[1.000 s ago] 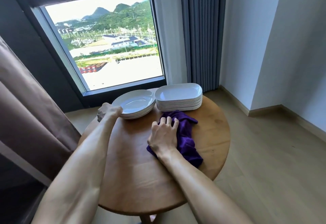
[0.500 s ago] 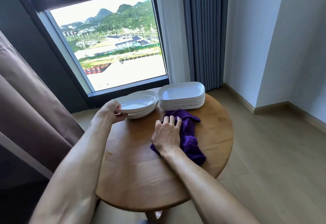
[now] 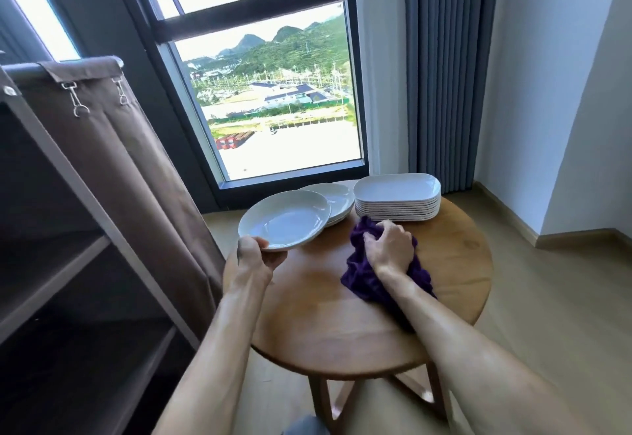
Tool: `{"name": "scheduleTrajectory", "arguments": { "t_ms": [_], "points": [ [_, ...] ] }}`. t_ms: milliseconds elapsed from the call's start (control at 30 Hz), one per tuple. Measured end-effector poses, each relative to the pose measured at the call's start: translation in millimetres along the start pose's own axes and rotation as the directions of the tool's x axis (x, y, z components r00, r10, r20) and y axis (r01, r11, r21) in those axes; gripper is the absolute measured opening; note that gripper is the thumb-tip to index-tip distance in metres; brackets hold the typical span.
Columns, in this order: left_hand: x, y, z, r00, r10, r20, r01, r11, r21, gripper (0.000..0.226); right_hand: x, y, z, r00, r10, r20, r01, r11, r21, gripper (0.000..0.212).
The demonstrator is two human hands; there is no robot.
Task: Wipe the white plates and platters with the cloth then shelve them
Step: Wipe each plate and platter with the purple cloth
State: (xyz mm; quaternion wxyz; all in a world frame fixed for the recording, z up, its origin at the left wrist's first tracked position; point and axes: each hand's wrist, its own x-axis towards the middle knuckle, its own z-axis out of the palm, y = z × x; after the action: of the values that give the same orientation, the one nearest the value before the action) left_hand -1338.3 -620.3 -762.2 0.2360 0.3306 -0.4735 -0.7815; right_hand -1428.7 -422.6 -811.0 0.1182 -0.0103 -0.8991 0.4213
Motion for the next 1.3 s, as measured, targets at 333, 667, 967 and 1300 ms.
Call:
{"name": "scheduleTrajectory", "arguments": {
  "t_ms": [333,667,967,1300],
  "points": [
    [-63.7,-18.2,-2.8,0.988,0.144,0.064,-0.146,0.989,0.034,0.036,-27.0,-89.8,-48.1,0.881,-0.444,0.163,0.291,0.780,0.554,0.035],
    [-53.9,-51.0,-4.2,0.968,0.229,0.100,-0.232,0.973,0.015,0.031,-49.7,-57.9,-18.7,0.878,-0.376,0.297,0.442,0.876,-0.196,0.042],
    [-65.5,-40.6,12.0,0.857,0.397,0.329,-0.464,0.872,0.157,0.041,-34.8,-84.7,-16.3,0.958,-0.285,0.009,0.267,0.906,0.329,0.017],
    [-55.5,-52.0,7.4,0.940,0.313,0.137,-0.284,0.938,-0.200,0.056,-49.7,-110.9,-39.1,0.708,-0.353,0.612,0.151,0.922,0.357,0.008]
  ]
}}
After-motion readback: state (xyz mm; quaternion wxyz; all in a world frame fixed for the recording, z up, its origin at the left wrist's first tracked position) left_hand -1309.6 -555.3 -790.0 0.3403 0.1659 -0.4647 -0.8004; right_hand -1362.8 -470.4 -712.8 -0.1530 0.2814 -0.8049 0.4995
